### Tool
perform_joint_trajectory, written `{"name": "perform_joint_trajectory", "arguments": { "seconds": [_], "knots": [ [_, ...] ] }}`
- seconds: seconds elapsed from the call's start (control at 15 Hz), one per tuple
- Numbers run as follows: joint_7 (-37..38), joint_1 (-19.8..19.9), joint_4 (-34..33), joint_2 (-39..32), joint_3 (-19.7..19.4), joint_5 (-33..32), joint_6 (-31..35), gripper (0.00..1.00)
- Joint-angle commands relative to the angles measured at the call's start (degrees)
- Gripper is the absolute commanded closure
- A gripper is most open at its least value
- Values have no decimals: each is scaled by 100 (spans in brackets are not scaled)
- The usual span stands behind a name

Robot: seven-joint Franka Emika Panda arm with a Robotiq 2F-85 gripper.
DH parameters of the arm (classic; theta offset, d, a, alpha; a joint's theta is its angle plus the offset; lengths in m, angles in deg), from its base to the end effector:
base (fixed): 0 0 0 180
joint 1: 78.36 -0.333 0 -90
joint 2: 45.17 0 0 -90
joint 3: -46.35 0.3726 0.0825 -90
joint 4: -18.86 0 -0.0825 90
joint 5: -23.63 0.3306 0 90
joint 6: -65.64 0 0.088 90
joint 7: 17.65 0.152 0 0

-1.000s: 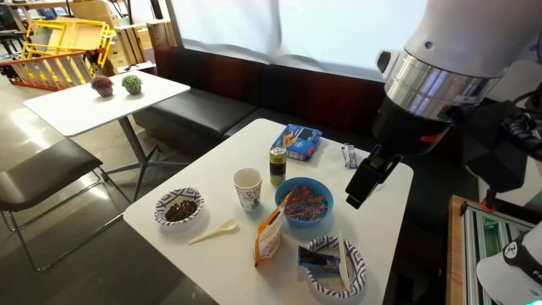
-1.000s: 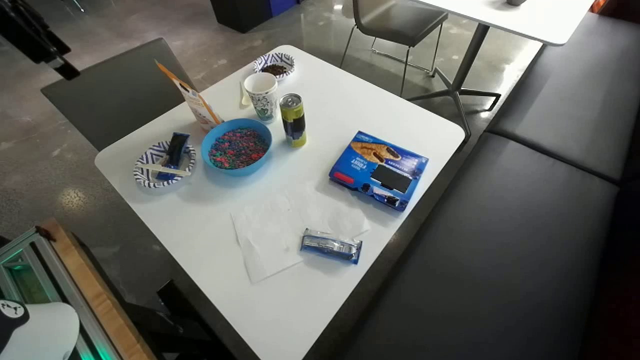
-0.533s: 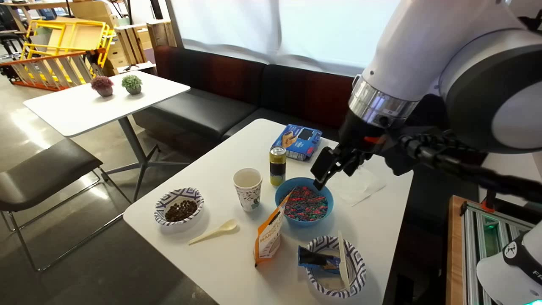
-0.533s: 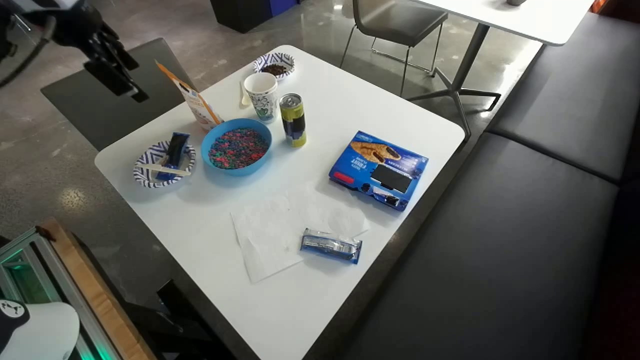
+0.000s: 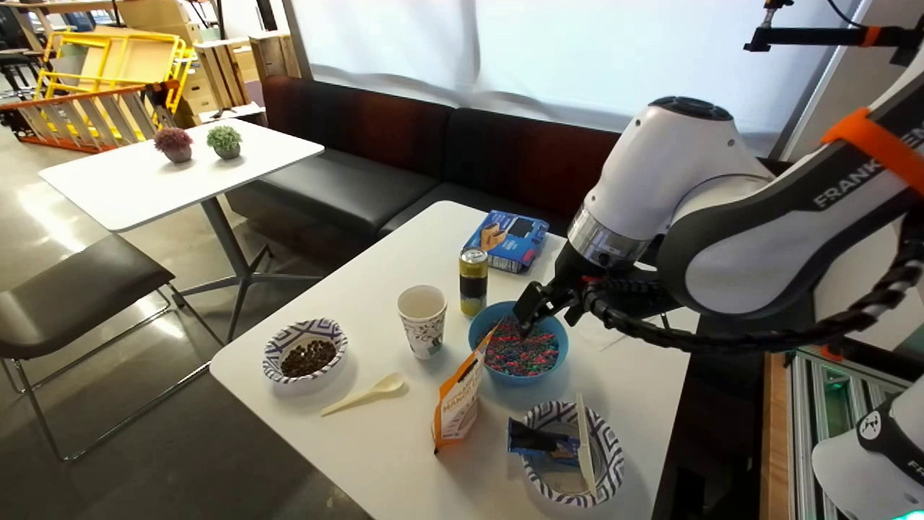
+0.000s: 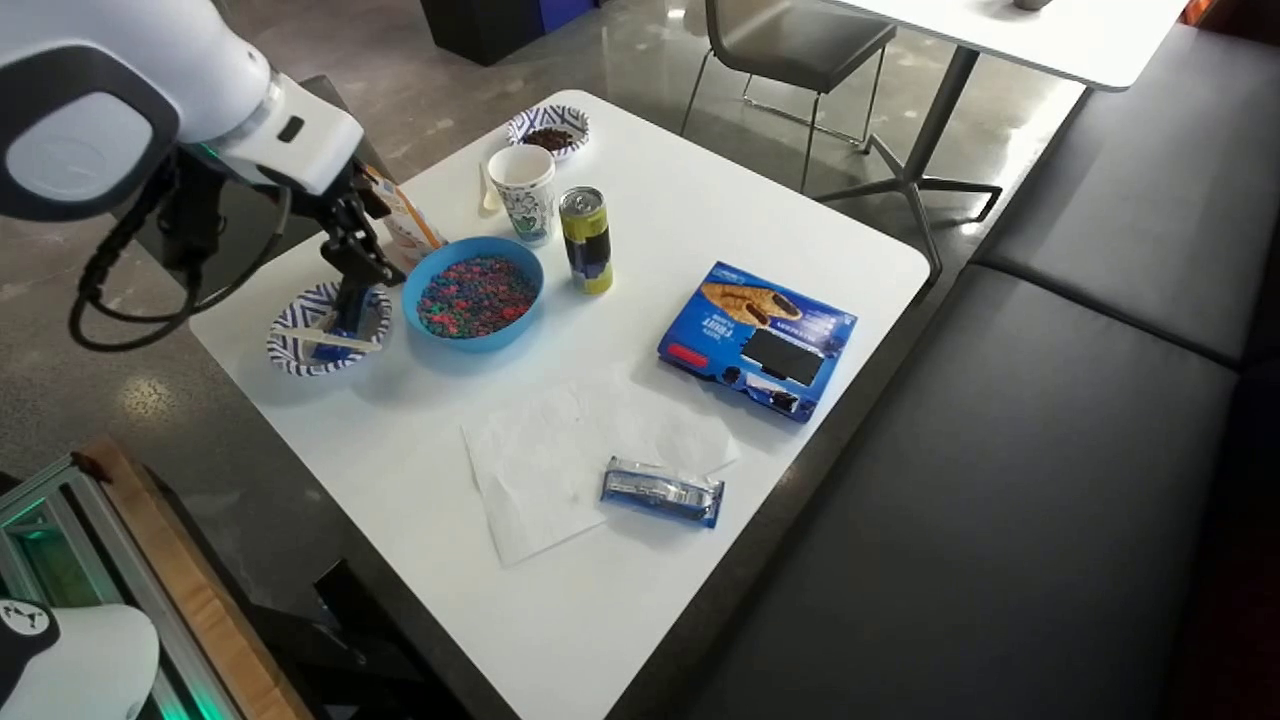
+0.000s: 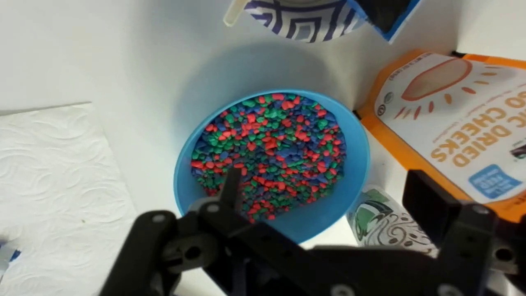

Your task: Move the blue bowl backwards.

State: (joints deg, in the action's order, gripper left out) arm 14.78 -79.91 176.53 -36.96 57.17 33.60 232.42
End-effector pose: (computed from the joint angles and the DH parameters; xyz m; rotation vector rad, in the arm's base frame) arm 0.3889 0.0760 0.3507 -2.8698 0.7501 -0.3941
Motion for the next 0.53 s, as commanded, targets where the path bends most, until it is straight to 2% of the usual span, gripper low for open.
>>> {"name": "perform_joint_trajectory", "arguments": {
  "seconds": [0.0,0.2,0.47],
  "knots": [
    [-409,-217,-90,-659,-295,608,438,0],
    [-819,-285,-124,-992,-377,1153,597,0],
    [-1296,-84,-149,-1125,-266,1739,432,0]
  ]
}}
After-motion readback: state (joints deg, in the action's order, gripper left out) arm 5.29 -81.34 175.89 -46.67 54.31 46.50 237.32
